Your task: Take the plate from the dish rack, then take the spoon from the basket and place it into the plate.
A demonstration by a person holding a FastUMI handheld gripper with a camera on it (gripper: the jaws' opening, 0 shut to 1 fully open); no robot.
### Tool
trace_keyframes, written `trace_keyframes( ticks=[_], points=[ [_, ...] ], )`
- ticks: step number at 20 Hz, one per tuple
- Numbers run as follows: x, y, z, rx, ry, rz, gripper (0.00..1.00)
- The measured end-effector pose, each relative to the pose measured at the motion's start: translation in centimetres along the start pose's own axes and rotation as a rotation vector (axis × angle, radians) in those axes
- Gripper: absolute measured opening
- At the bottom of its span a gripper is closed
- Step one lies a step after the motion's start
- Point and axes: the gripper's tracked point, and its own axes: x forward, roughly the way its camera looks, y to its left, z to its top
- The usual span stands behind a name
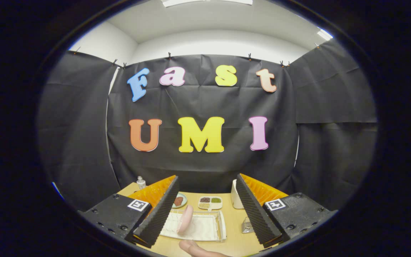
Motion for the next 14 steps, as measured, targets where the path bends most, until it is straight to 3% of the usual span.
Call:
trace_keyframes(
  ticks=[5, 14],
  points=[
    [6.6, 1.0, -1.9, -0.032, 0.119, 0.013, 1.0],
    [17.0, 2.9, -8.6, -0.047, 0.456, 0.019, 1.0]
  ],
)
